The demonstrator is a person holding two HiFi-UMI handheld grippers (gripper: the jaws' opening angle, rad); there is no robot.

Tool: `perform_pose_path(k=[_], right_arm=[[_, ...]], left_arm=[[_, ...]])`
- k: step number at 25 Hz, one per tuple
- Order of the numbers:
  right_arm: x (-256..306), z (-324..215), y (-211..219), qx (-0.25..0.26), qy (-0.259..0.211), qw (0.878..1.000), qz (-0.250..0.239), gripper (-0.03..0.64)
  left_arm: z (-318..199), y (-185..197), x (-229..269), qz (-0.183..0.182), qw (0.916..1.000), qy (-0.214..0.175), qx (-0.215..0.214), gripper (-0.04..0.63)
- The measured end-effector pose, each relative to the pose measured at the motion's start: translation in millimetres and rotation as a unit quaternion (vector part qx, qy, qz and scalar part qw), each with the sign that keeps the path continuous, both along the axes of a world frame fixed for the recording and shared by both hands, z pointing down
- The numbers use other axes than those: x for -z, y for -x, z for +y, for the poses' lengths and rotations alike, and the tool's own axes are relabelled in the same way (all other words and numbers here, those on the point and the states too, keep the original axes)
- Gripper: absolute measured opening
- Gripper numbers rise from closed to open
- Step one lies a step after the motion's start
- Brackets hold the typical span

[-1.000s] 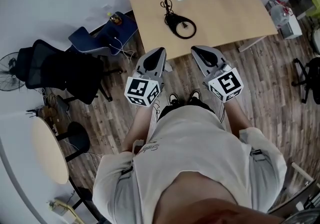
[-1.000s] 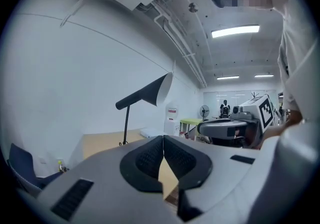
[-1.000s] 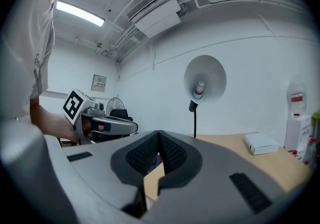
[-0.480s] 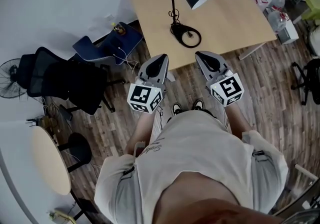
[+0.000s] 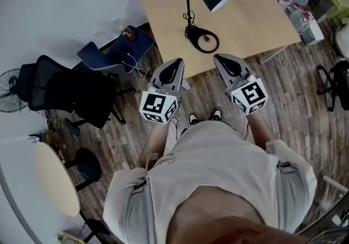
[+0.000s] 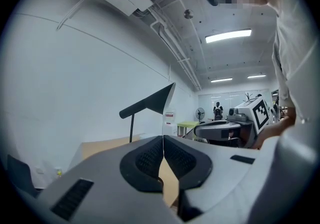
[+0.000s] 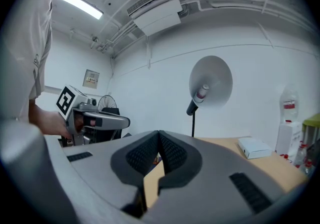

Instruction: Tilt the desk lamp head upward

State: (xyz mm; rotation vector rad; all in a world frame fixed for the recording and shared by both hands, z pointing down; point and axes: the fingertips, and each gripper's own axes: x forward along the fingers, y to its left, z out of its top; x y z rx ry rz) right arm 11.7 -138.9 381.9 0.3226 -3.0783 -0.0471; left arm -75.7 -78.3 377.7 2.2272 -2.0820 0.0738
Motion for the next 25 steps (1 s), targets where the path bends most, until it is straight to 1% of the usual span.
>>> perform_pose_path(k=[6, 11, 18, 25], right_arm=[[4, -6, 4, 0.001, -0.004, 1.000, -0.001, -0.005], [3, -2, 7, 0.007, -0.008, 1.000, 0.002, -0.005], [2, -4, 3, 0.002, -0.006, 1.000, 0.002, -0.005], [0, -1, -6, 0.007, -0.001, 1.000, 0.012, -0.005]], left_arm=[[-6, -3, 4, -0.001, 0.9999, -0.003, -0.011, 0.015], [-4, -2, 1, 0.004, 0.9999, -0.002, -0.012, 0.015], [-7, -3, -3, 0.016, 0.9998, -0.003, -0.010, 0.015], [-7, -14, -2, 0.020, 0.9997, -0.002, -0.016, 0.015]])
